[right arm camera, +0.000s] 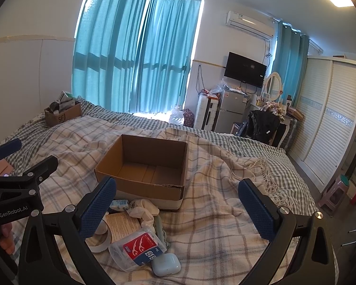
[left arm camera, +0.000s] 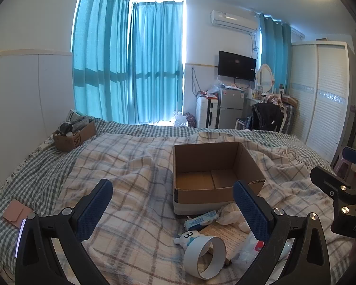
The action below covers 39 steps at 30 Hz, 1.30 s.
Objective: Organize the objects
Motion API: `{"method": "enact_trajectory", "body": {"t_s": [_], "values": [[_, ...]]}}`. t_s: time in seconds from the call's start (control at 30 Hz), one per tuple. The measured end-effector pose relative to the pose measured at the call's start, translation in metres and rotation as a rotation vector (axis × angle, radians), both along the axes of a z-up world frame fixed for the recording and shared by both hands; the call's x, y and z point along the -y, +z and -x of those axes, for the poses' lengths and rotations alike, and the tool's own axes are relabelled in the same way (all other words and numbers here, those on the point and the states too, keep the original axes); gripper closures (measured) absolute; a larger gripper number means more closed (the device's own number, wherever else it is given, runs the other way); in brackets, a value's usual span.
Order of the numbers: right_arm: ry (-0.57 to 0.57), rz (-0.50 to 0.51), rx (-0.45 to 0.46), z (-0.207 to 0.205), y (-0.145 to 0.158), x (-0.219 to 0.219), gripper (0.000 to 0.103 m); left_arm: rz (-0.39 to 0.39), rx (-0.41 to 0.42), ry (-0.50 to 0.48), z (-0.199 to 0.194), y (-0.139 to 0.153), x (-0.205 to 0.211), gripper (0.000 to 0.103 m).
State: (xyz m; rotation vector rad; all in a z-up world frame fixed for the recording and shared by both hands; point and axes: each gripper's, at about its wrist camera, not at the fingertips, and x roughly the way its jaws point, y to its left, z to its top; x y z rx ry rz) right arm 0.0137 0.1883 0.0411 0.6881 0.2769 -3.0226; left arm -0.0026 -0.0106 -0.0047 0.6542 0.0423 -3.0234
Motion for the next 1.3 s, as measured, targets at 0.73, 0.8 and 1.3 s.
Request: {"method": "enact_trajectory", "body": {"t_s": [0.73, 0.8, 1.3], "values": [[-0.006, 0.023, 0.022, -0.002, -0.008, -0.006, 0.000, 0.001, 0.050, -0.032, 0.004, -0.011, -0.006, 0.000], [-0.008, 0.021, 0.024, -0.002, -0.008, -0.006, 0.000, 0.007, 0.053, -0.030, 0.004, -0.011, -0.006, 0.000], [-0.034, 0.026, 0.161, 0.021, -0.050, -0.022, 0.000, 0.086, 0.353, -0.086, 0.037, -0.094, -0.026, 0.013]]}}
